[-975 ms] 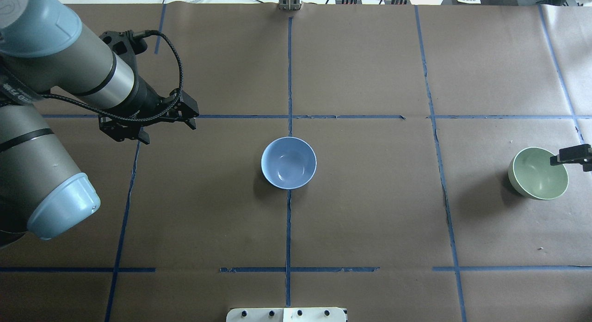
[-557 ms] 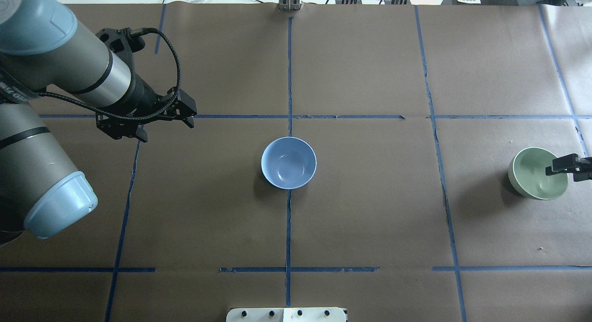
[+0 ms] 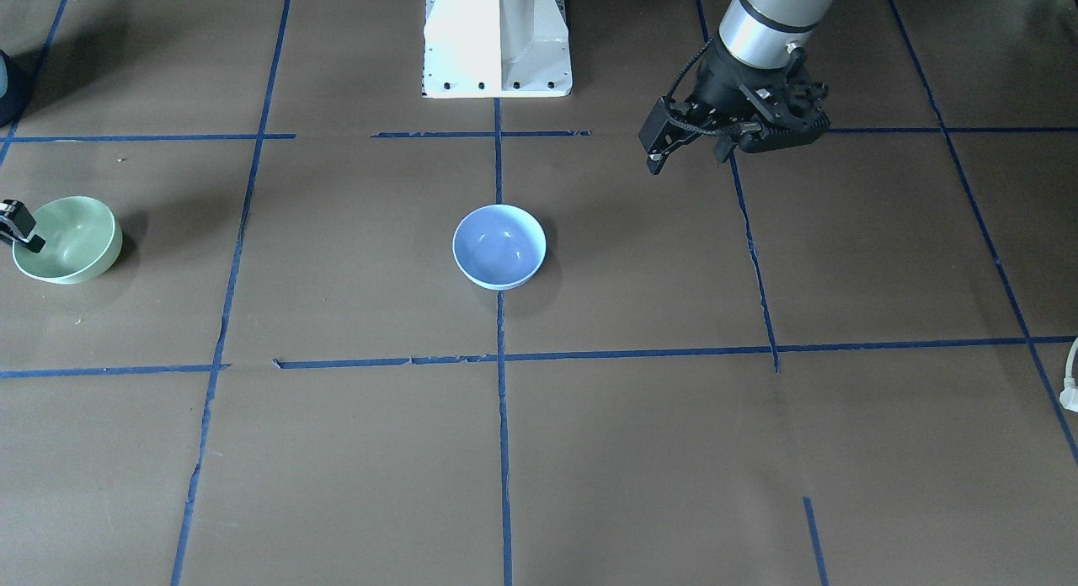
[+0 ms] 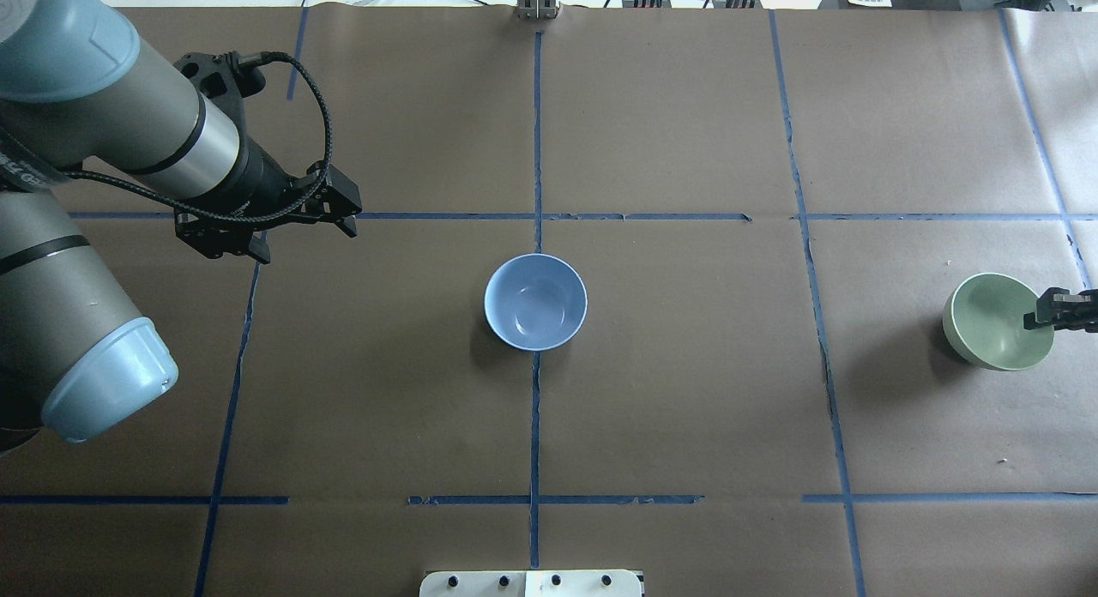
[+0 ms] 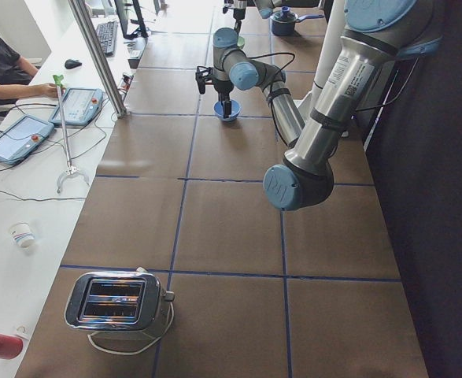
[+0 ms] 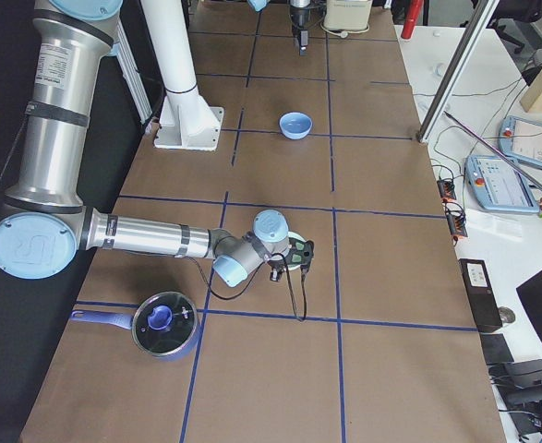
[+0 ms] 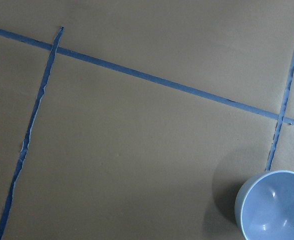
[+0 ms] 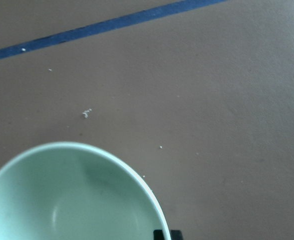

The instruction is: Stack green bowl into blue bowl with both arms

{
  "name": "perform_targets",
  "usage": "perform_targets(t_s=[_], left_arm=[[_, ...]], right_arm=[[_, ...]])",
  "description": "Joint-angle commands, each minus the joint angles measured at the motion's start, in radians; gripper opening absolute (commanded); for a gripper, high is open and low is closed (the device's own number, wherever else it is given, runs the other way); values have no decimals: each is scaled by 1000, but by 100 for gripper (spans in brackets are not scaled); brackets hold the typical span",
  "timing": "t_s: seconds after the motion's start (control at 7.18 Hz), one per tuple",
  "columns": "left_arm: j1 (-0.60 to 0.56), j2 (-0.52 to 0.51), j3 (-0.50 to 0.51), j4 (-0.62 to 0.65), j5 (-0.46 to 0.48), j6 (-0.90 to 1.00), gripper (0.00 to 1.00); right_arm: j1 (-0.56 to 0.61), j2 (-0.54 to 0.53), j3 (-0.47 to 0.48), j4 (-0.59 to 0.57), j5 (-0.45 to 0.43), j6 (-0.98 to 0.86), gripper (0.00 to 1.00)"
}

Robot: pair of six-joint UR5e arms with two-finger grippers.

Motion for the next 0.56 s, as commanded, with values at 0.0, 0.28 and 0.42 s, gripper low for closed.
perform_targets(t_s=[0.0, 0.28, 0.42], left_arm=[[1, 26, -14, -3, 2, 2, 100], [-4, 185, -98, -14, 18, 212, 100], [-57, 248, -115, -16, 18, 369, 100]], right_arm=[[12, 9, 113, 3, 38, 95, 0], [10, 144, 180, 3, 43, 258, 0], [-3, 242, 177, 0, 46, 338, 0]])
